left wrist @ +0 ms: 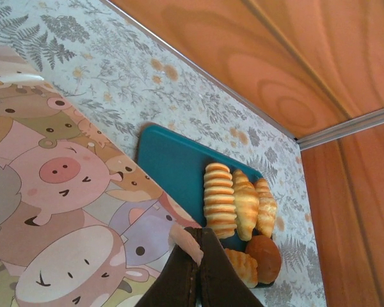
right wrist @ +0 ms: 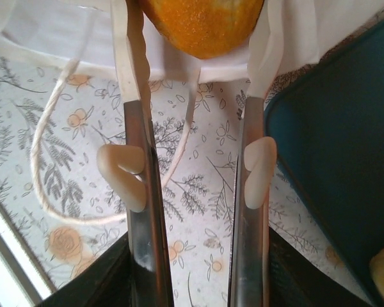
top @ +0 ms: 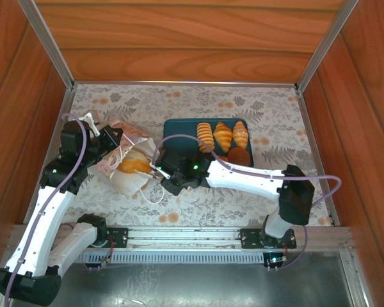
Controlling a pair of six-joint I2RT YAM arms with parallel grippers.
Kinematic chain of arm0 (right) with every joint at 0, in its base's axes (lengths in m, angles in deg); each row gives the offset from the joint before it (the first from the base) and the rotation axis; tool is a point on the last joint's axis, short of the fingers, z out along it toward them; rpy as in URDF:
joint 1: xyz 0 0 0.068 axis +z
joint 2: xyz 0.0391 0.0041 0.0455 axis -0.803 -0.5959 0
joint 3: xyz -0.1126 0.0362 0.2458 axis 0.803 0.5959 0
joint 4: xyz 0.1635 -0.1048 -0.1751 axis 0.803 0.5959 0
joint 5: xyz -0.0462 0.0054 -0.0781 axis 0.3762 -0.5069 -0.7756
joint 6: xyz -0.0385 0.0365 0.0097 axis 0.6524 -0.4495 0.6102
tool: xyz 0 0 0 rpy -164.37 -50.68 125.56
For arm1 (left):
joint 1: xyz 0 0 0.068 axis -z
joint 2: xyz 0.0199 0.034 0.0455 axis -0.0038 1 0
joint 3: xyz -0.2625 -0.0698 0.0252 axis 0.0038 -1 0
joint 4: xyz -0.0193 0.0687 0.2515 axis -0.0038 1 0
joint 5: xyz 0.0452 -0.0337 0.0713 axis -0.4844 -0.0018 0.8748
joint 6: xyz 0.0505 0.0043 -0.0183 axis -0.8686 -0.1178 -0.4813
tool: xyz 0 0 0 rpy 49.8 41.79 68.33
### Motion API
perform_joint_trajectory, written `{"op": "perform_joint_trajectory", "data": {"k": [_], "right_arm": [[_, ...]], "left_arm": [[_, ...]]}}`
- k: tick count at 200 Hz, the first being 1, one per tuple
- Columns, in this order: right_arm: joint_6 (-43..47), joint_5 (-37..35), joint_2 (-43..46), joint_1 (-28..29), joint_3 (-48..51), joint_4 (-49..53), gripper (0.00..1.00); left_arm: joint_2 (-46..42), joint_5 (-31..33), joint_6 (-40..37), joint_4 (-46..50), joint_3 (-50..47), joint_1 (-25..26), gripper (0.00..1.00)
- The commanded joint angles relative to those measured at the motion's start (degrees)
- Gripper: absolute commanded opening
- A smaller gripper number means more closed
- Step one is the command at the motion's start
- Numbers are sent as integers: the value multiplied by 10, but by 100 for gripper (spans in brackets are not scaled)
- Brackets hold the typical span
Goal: Take the fake bread out of the paper bag
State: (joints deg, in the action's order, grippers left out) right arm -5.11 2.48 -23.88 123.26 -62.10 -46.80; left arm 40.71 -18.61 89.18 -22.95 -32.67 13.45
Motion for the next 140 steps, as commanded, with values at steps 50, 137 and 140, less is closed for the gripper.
{"op": "perform_joint_trajectory", "data": {"k": [50,137,140], "right_arm": [[48,13,108,6,26,15,42],[73,-82,252,5,89,122,41],[75,-87,257,5,90,126,41]], "left_arm": [[12,14,1,-6,12,-3,0],[9,64,-3,-5,18,-3,0],[9,67,-3,-6,18,-3,0]]}}
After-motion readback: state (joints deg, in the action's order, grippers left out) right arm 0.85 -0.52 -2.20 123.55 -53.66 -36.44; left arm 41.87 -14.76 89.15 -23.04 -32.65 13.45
